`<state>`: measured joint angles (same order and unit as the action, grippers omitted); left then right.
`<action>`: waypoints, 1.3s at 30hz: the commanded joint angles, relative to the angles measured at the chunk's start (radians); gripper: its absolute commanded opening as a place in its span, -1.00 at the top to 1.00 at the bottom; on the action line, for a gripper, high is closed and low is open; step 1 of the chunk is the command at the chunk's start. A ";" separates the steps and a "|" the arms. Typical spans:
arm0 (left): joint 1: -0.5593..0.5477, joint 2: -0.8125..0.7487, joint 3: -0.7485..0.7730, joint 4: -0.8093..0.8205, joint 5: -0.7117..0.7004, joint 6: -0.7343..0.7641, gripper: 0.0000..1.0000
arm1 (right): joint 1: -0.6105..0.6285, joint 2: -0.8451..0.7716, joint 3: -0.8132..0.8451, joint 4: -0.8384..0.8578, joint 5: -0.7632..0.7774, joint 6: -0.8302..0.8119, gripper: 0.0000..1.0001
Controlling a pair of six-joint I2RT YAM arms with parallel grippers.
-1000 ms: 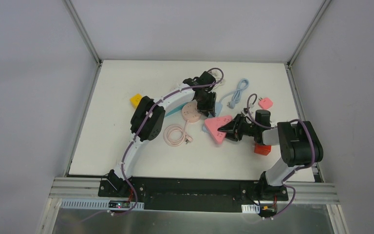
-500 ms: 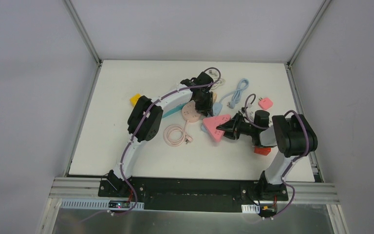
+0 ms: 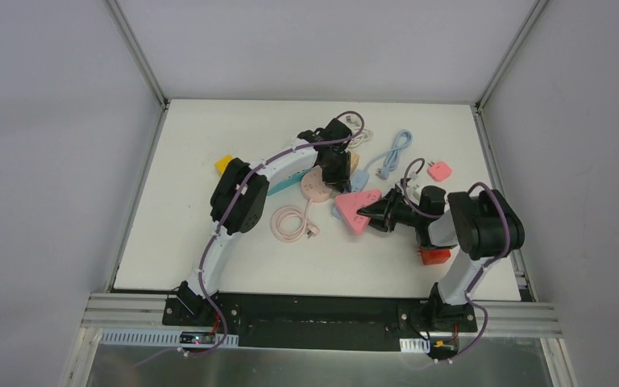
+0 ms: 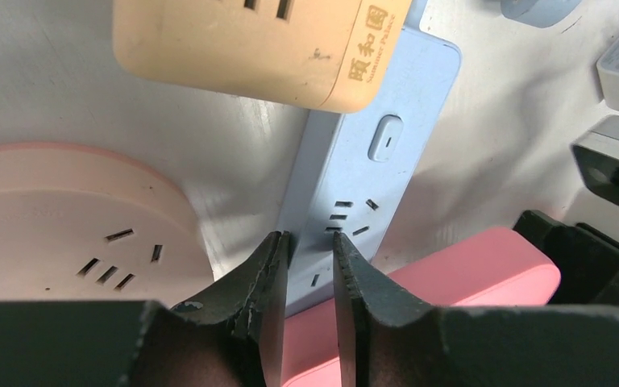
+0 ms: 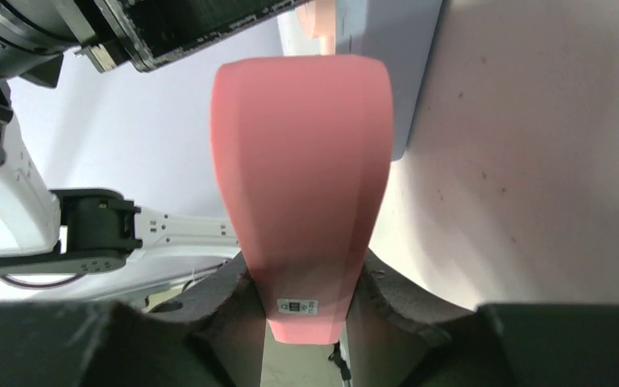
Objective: Pull the plug off the socket
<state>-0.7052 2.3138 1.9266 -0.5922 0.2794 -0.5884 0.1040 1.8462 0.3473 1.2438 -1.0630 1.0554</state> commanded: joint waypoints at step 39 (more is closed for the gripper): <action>-0.040 0.111 -0.020 -0.252 -0.031 0.074 0.51 | 0.009 -0.224 0.215 -0.515 0.058 -0.003 1.00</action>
<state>-0.7055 2.3245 1.9675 -0.6949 0.2729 -0.5568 0.1242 1.6196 0.5003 0.6018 -0.9855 0.8932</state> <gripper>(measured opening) 0.246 0.367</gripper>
